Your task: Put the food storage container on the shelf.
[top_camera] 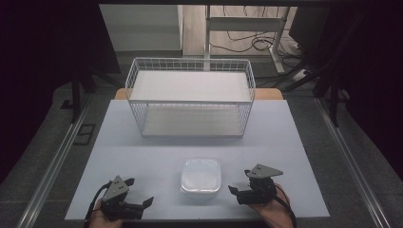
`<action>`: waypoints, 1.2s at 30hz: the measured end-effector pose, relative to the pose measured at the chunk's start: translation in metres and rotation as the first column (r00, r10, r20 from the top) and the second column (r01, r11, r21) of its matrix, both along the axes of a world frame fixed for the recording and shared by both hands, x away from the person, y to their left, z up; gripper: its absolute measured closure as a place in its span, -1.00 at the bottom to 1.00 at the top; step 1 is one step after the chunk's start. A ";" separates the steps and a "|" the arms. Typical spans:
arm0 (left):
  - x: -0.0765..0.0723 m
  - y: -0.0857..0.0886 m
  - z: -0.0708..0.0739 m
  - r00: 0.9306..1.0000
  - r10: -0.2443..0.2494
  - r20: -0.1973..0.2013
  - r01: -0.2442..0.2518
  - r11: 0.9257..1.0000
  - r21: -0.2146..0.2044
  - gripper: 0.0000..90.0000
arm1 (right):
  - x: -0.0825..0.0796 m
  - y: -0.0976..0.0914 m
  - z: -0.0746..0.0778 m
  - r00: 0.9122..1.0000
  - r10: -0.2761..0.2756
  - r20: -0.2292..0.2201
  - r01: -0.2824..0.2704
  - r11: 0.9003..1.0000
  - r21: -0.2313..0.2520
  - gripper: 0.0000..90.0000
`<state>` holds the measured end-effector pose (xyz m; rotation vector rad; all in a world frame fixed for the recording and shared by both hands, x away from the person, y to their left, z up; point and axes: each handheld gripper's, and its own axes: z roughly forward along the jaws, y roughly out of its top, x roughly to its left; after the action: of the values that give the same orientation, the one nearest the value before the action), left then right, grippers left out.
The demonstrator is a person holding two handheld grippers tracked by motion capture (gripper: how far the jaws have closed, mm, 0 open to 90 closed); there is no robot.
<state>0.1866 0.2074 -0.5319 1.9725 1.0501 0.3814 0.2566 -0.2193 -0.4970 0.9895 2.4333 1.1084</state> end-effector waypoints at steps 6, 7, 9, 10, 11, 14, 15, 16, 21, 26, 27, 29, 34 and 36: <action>0.013 -0.013 0.009 0.998 -0.062 -0.028 0.062 0.998 -0.025 -0.95 | 0.000 0.004 0.008 0.999 -0.016 -0.034 0.016 1.000 0.011 -0.63; 0.016 -0.015 0.011 0.998 -0.063 -0.024 0.062 0.997 -0.035 -0.94 | 0.000 0.004 0.009 0.999 -0.015 -0.037 0.016 1.000 0.012 -0.63; 0.022 -0.020 0.014 0.997 -0.071 -0.029 0.070 0.996 -0.053 -0.90 | 0.002 0.005 0.010 0.999 -0.013 -0.041 0.014 0.999 0.035 -0.63; 0.025 -0.023 0.015 0.997 -0.071 -0.026 0.069 0.996 -0.053 -0.88 | 0.002 0.005 0.011 0.999 -0.009 -0.040 0.011 0.999 0.051 -0.62; 0.028 -0.025 0.017 0.997 -0.069 -0.023 0.068 0.997 -0.043 -0.85 | 0.003 0.005 0.012 0.999 -0.003 -0.044 0.005 0.998 0.063 -0.62; 0.036 -0.034 0.022 0.996 -0.083 -0.008 0.083 0.996 -0.025 -0.81 | 0.004 0.008 0.017 1.000 0.008 -0.030 -0.005 0.995 0.098 -0.62; 0.038 -0.037 0.024 0.996 -0.088 0.002 0.088 0.996 -0.020 -0.80 | 0.003 0.009 0.019 1.000 0.012 -0.028 -0.009 0.994 0.108 -0.62; 0.040 -0.039 0.027 0.996 -0.092 0.011 0.092 0.996 -0.019 -0.79 | 0.003 0.010 0.020 0.999 0.018 -0.033 -0.014 0.993 0.118 -0.62; 0.054 -0.059 0.040 0.989 -0.142 0.037 0.142 0.990 -0.003 -0.78 | 0.005 0.016 0.022 0.998 0.034 -0.043 -0.029 0.992 0.120 -0.63; 0.071 -0.080 0.043 0.985 -0.171 0.037 0.170 0.985 0.020 -0.78 | 0.011 0.028 0.026 0.998 0.053 -0.043 -0.047 0.992 0.121 -0.67; 0.073 -0.083 0.042 0.984 -0.173 0.035 0.172 0.985 0.021 -0.77 | 0.012 0.032 0.026 0.998 0.056 -0.041 -0.050 0.992 0.119 -0.67; 0.076 -0.087 0.040 0.984 -0.176 0.029 0.175 0.984 0.023 -0.77 | 0.014 0.038 0.027 0.997 0.068 -0.040 -0.063 0.991 0.117 -0.67; 0.081 -0.091 0.030 0.981 -0.193 0.000 0.193 0.981 -0.010 -0.79 | 0.022 0.053 0.020 0.995 0.088 -0.054 -0.082 0.992 0.096 -0.69; 0.083 -0.090 0.025 0.978 -0.207 -0.020 0.205 0.977 -0.063 -0.79 | 0.023 0.056 0.016 0.993 0.099 -0.067 -0.093 0.991 0.096 -0.71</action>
<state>0.2695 0.1177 -0.5067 2.0139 0.8530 0.2086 0.2797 -0.1636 -0.4815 0.9639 2.5303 1.2484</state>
